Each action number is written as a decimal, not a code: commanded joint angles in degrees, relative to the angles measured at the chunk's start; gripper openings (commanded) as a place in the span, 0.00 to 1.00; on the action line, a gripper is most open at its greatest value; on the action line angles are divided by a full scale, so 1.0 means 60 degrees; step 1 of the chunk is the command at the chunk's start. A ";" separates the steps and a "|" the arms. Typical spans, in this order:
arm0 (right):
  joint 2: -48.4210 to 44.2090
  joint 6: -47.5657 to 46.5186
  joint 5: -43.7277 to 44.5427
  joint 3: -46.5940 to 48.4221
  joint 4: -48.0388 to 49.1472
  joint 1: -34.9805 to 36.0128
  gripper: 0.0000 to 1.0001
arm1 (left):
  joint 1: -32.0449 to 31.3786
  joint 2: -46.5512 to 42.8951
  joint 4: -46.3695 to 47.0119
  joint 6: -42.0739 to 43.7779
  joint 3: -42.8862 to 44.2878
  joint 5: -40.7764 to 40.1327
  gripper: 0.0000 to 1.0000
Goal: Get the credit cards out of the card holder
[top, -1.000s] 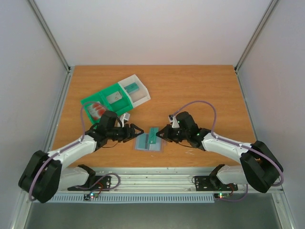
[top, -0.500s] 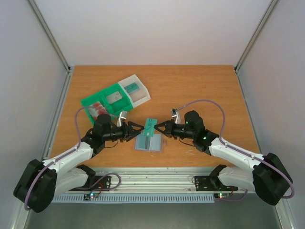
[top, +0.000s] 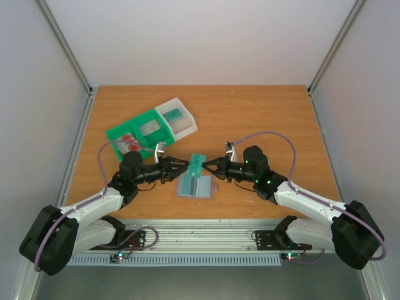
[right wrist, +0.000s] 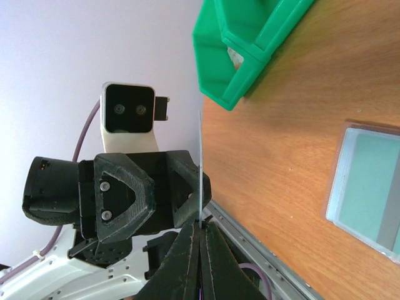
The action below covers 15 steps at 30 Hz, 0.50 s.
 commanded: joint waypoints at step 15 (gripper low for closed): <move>0.0430 0.0387 -0.0267 -0.0039 0.1145 0.0001 0.01 | -0.0038 0.0427 0.1114 -0.0157 -0.0090 0.0206 0.30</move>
